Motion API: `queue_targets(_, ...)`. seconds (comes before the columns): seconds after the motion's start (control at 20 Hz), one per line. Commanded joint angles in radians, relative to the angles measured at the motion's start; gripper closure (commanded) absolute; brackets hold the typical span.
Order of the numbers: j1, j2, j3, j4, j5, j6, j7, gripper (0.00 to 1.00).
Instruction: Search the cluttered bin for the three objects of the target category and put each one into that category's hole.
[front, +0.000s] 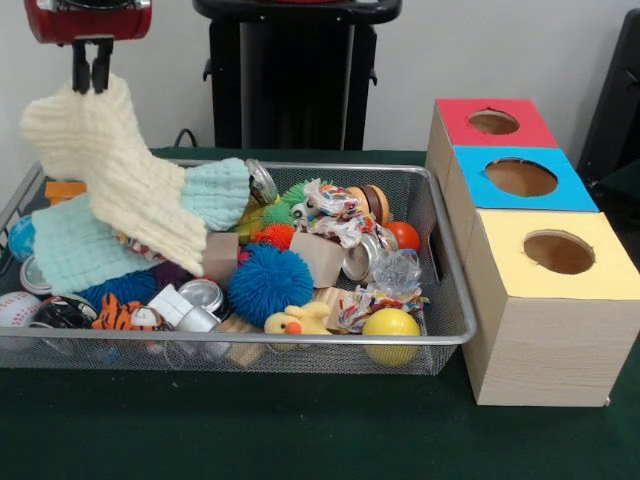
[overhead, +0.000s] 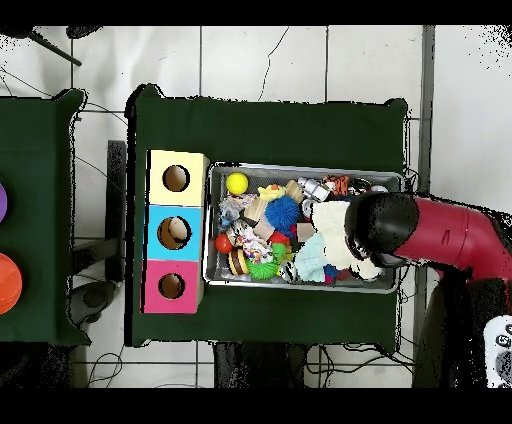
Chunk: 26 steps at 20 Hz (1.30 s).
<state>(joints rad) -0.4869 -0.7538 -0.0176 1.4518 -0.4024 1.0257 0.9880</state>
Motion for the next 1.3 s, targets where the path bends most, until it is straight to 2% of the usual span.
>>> queue_targets(0.05,0.006,0.002,0.064,0.023,-0.043,0.108,-0.084,1.00)
queue_targets(0.1,0.008,0.001,0.052,0.034,-0.027,0.099,-0.034,1.00)
queue_targets(0.15,0.006,0.000,0.041,0.047,0.003,0.074,0.035,0.00)
queue_targets(0.3,0.002,0.000,0.032,0.064,0.043,0.053,0.112,0.00)
queue_targets(0.45,-0.018,-0.005,0.045,0.102,0.101,-0.014,0.158,0.00)
queue_targets(0.7,-0.006,0.015,0.037,0.090,0.152,-0.034,0.217,0.00)
queue_targets(1.1,0.027,0.054,0.032,0.092,0.339,-0.075,0.384,0.00)
queue_targets(1.3,0.066,0.082,0.014,0.056,0.369,-0.052,0.407,0.00)
